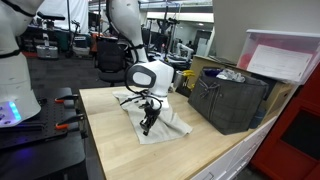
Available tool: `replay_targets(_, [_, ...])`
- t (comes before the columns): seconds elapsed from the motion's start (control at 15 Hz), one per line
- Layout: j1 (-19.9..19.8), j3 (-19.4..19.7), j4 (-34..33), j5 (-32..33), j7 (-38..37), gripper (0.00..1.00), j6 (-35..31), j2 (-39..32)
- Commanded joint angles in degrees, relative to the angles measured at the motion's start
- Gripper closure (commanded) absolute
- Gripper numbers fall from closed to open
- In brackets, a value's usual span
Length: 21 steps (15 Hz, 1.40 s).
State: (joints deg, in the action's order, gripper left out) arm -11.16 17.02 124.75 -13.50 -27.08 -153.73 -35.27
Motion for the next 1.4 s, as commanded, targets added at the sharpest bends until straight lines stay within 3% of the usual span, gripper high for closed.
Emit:
replay_targets(0.0, [-0.7,1.5,2.6,0.0,1.0,1.00,-2.5,-0.3])
replay_targets(0.4, [0.4,7.6,6.3,3.2,0.2,1.00,-4.6,-0.6])
replay_targets(0.67, [-1.3,6.5,8.6,2.1,2.8,1.00,-2.7,4.0])
replay_targets(0.73, [-1.2,6.5,10.1,2.3,3.7,0.74,-3.2,5.9])
replay_targets(0.87, [-0.8,6.6,13.0,2.8,5.7,0.66,-2.7,10.3])
replay_targets(1.13, [0.5,8.0,17.7,6.1,8.5,0.37,-0.1,21.0])
replay_targets(1.33, [-0.7,5.8,18.2,8.2,11.9,0.14,4.5,27.5])
